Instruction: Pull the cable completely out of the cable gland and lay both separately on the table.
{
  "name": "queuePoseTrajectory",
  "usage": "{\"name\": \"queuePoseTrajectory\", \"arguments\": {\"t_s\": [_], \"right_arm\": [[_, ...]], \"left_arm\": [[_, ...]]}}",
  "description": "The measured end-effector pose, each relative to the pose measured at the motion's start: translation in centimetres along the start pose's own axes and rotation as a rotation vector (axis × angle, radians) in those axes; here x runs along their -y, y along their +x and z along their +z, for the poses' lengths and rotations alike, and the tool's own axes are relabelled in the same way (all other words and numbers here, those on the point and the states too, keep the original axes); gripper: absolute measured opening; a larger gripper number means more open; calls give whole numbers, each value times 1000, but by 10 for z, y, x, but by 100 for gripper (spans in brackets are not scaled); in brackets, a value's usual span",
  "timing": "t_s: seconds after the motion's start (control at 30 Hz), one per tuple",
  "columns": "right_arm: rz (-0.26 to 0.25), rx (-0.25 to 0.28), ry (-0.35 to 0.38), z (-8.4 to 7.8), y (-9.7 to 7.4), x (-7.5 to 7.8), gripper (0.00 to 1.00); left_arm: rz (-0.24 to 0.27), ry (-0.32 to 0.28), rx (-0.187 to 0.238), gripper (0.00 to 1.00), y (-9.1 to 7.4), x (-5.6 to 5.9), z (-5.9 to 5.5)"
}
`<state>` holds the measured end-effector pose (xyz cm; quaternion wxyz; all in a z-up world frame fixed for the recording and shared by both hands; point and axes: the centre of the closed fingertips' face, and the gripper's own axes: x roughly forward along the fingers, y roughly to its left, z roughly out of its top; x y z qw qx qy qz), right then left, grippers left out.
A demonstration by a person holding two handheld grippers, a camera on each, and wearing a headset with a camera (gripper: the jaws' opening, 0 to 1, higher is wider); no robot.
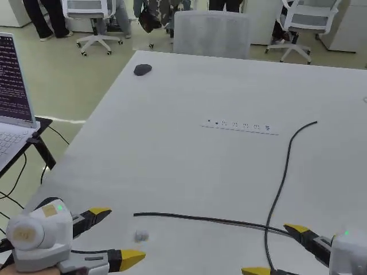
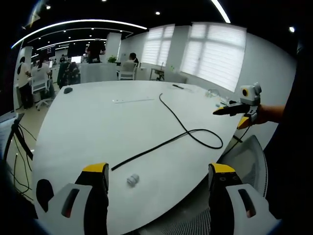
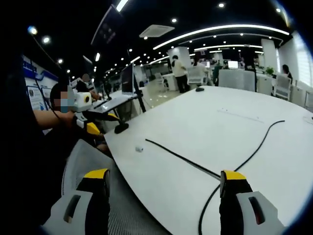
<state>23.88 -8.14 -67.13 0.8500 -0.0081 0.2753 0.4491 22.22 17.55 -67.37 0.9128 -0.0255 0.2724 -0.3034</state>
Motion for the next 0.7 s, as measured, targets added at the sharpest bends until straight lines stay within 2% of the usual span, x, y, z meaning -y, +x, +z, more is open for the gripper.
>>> {"name": "queuePoseTrajectory", "arguments": {"t_s": [0.1, 0.23, 0.3, 0.47, 0.57, 0.7], "right_arm": [[6, -11, -6, -7, -1, -1, 99], [17, -39, 9, -15, -1, 0, 99], [18, -50, 10, -17, -1, 1, 99], [19, -65, 8, -20, 1, 4, 99], [22, -91, -18, -22, 2, 3, 99], [31, -77, 2, -20, 1, 3, 99]], "left_arm": [[11, -18, -9, 87, 0, -1, -4], [21, -23, -13, 93, 0, -4, -6], [30, -47, 9, 97, 0, -7, -2], [23, -30, -44, 99, 3, -6, -6], [22, -51, -59, 99, 3, -7, -9], [19, -43, -67, 99, 4, -4, -11]]}}
